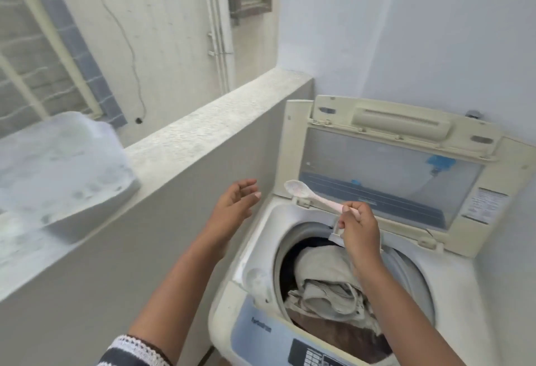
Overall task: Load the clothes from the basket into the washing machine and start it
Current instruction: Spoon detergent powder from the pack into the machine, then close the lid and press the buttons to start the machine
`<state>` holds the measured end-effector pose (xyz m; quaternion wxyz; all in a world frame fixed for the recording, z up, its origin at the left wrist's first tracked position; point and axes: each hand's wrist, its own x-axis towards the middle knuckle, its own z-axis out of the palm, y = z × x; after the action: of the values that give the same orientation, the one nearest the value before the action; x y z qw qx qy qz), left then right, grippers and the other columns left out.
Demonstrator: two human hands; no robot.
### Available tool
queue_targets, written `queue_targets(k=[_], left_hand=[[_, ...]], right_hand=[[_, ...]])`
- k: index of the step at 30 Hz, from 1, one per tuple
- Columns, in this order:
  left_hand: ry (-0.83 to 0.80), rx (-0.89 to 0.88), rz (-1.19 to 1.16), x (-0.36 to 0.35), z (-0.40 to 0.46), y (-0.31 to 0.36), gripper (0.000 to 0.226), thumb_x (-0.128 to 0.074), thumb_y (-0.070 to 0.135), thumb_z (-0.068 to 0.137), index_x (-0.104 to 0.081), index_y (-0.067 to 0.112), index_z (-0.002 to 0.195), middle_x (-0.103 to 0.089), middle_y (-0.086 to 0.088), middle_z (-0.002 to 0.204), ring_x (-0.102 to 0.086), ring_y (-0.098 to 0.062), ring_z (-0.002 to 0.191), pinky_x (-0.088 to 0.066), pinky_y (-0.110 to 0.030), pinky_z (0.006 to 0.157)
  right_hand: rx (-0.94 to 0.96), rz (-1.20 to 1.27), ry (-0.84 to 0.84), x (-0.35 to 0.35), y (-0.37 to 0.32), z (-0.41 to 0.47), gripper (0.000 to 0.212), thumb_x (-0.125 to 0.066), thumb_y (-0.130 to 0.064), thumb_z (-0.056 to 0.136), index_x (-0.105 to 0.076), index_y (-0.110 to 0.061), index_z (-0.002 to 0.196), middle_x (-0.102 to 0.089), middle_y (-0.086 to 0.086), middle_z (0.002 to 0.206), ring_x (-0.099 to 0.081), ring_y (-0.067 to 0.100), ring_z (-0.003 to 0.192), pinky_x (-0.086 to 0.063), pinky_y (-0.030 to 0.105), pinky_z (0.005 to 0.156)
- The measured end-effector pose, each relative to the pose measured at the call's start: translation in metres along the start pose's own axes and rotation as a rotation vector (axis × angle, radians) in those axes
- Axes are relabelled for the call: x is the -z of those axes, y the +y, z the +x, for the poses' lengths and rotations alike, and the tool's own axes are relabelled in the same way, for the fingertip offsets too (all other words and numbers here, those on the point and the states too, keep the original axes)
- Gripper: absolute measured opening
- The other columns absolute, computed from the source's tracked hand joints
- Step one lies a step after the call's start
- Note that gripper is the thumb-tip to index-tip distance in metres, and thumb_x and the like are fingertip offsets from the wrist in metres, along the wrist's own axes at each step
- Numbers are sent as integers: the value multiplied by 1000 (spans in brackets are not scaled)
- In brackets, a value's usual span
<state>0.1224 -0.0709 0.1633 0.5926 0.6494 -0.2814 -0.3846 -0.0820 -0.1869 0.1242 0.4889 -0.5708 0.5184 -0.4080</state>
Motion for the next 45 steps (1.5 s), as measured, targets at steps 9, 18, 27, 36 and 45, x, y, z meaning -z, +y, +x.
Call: queue_targets(k=[9,18,27,36,45], left_hand=[[159,-293,91,84,-114,72,32,-59,14,98,-58,26,127,-63,11,129,-59,0,118,-50,-22,99],[471,-429,132,154,-184,87,44,-63,30,88,-53,37,131,-56,20,136,-55,-1,125,-45,-34,105],[531,-371,92,169,-197,72,35,-63,22,96,-56,34,128,-57,16,135,-57,-3,123,-44,-43,108],[240,-292,135,133,-164,52,34,-61,15,97,-56,27,129,-62,12,130,-60,-6,120,-48,-29,101],[-138,-192,245,38,-85,16,32,-63,16,96,-56,26,127,-61,9,129,-60,-6,118,-48,-26,102]], right_hand=[[197,339,-299,-96,-127,-61,16,-50,-12,101,-59,-21,92,-58,-1,75,-54,8,65,-44,19,56],[497,334,-517,-170,-220,-112,10,-59,-19,95,-62,-25,89,-69,-4,73,-60,7,68,-46,24,64],[569,56,-794,-226,-242,-137,24,-68,-27,90,-60,-23,112,-73,1,85,-68,18,86,-54,41,86],[588,-83,-642,-173,-181,-99,30,-66,-28,91,-56,-28,118,-67,-9,92,-62,5,85,-47,24,75],[536,-439,-399,-56,-80,-9,26,-66,-24,89,-60,-27,114,-62,-10,101,-58,15,102,-48,39,90]])
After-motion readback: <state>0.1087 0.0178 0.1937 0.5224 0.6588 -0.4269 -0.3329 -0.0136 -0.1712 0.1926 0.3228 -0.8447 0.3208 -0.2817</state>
